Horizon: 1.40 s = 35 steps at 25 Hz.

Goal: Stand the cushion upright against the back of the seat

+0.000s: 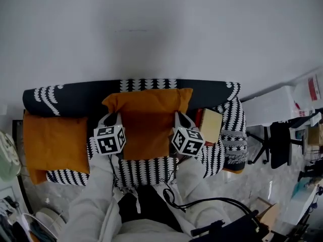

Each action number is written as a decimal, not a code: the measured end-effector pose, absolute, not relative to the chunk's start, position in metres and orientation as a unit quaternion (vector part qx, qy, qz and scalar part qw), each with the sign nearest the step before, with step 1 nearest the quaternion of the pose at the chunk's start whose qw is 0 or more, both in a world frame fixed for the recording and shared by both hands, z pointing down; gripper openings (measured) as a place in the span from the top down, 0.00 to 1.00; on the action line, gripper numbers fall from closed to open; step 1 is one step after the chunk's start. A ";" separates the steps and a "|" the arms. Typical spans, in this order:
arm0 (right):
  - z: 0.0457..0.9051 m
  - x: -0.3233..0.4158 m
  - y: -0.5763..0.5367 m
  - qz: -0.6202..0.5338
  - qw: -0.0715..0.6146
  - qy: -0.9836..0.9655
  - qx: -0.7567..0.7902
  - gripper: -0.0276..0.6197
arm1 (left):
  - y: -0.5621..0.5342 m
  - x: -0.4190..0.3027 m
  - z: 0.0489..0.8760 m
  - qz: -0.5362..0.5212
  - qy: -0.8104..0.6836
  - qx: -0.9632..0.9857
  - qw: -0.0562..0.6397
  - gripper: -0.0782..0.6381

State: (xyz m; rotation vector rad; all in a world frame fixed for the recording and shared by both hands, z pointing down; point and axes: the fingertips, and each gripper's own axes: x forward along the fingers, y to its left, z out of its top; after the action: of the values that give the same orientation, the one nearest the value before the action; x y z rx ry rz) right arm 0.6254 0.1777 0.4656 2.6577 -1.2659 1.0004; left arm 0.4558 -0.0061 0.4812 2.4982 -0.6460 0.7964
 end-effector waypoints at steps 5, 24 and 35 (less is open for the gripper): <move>0.479 0.636 0.162 0.340 0.008 -0.416 0.844 0.86 | -0.021 0.464 0.497 0.297 -0.224 0.900 0.225 0.86; 0.487 0.645 0.138 0.347 0.048 -0.416 0.839 0.86 | -0.040 0.463 0.499 0.267 -0.262 0.891 0.255 0.67; 0.437 0.592 0.172 0.321 0.044 -0.416 0.850 0.86 | 0.017 0.427 0.449 0.245 -0.247 0.901 0.258 0.67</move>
State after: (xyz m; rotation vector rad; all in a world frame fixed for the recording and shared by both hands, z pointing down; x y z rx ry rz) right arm 0.5923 0.1717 0.4374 2.5976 -1.2716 0.9815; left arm 0.4272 0.0170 0.4487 2.4445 -0.6695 0.6640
